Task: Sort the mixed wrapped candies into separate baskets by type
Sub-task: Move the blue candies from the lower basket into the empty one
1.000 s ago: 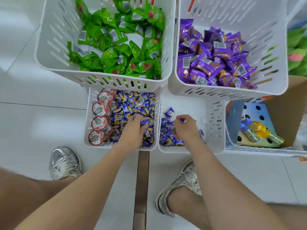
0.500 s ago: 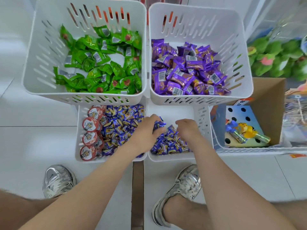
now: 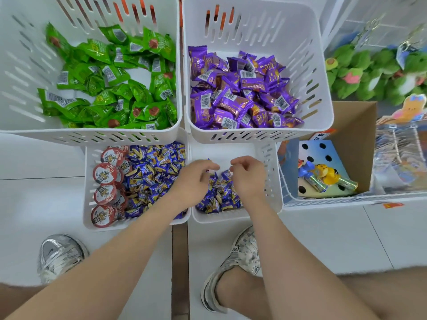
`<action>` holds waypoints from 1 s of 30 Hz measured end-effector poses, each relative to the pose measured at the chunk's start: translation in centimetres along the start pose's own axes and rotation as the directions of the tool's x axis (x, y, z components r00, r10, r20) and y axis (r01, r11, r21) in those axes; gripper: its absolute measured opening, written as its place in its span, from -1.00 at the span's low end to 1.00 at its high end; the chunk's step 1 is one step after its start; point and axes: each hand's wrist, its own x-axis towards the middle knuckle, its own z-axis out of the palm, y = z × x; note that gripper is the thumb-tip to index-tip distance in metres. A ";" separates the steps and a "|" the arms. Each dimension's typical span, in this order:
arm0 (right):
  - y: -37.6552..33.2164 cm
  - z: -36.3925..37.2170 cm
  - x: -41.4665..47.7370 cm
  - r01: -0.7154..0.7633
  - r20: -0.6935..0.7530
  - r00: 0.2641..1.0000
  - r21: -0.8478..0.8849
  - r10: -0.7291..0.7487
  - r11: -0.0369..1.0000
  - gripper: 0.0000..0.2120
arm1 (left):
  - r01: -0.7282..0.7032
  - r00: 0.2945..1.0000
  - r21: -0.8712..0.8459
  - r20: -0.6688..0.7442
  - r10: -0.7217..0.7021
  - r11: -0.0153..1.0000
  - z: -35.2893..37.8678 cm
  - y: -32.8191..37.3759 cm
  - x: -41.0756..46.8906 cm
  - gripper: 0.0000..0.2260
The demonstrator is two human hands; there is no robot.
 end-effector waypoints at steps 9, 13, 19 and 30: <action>-2.4 9.8 -6.3 0.708 0.600 0.694 -0.469 -0.398 0.528 -0.81 | 0.263 0.874 0.178 -0.460 -0.156 0.948 -5.7 -7.5 -3.0 -0.68; -2.0 14.2 -5.9 0.747 0.676 0.663 -0.576 -0.320 0.330 -0.47 | 0.249 0.948 0.243 -0.259 -0.185 0.937 -7.3 -9.1 -1.6 -0.54; -2.3 17.9 -1.6 0.680 0.645 0.730 -0.651 -0.226 0.338 -0.05 | 0.272 0.955 0.160 -0.163 -0.246 0.949 -9.7 -10.9 3.0 -0.28; -2.6 19.9 0.4 0.681 0.706 0.706 -0.657 -0.052 0.324 -0.11 | 0.205 0.946 0.640 0.064 -0.317 0.741 -10.7 -12.6 4.4 -0.32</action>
